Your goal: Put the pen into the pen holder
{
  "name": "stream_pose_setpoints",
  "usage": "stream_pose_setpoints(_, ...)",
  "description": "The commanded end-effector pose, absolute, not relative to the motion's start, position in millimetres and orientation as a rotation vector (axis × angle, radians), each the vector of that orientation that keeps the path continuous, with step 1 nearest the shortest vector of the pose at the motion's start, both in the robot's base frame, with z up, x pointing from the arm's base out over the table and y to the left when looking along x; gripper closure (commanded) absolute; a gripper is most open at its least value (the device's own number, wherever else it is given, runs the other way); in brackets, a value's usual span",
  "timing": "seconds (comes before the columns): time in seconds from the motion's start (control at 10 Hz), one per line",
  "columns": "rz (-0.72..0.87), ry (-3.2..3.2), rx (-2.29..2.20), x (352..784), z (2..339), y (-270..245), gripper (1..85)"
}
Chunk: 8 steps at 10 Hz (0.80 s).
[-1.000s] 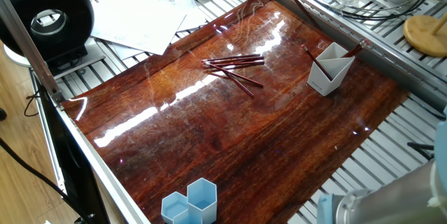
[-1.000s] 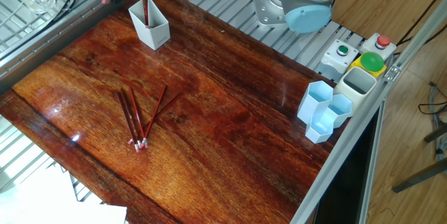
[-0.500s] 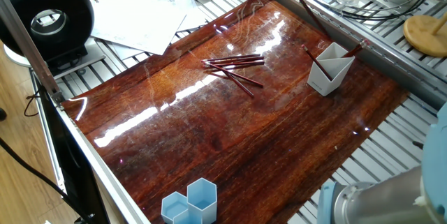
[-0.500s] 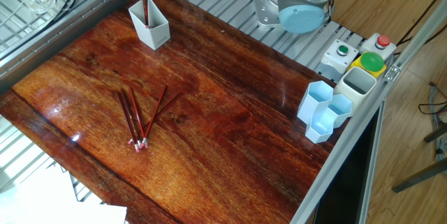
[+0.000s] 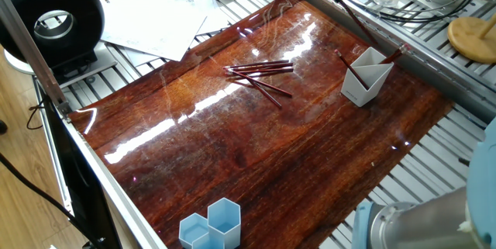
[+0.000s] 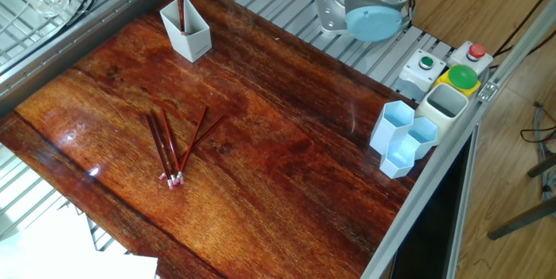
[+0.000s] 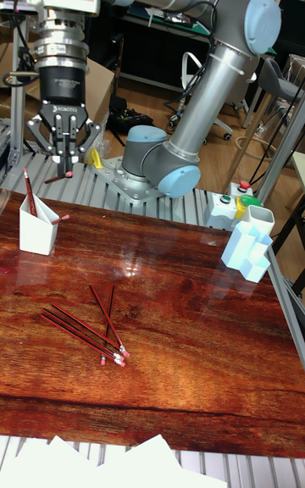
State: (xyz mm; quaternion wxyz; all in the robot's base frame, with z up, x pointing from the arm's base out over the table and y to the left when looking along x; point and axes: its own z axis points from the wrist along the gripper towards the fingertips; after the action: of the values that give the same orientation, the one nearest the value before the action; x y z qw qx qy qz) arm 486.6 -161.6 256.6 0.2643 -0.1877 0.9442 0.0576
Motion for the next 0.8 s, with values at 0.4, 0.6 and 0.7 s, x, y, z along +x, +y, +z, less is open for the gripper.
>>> stream_pose_setpoints(0.4, 0.186, 2.472, -0.413, 472.2, 254.4, -161.6, 84.7)
stream_pose_setpoints(0.6, 0.184, 2.451, -0.408, 467.4, 245.0, -161.6, 84.7)
stream_pose_setpoints(0.7, 0.183, 2.445, -0.407, 464.5, 240.2, -162.1, 84.7)
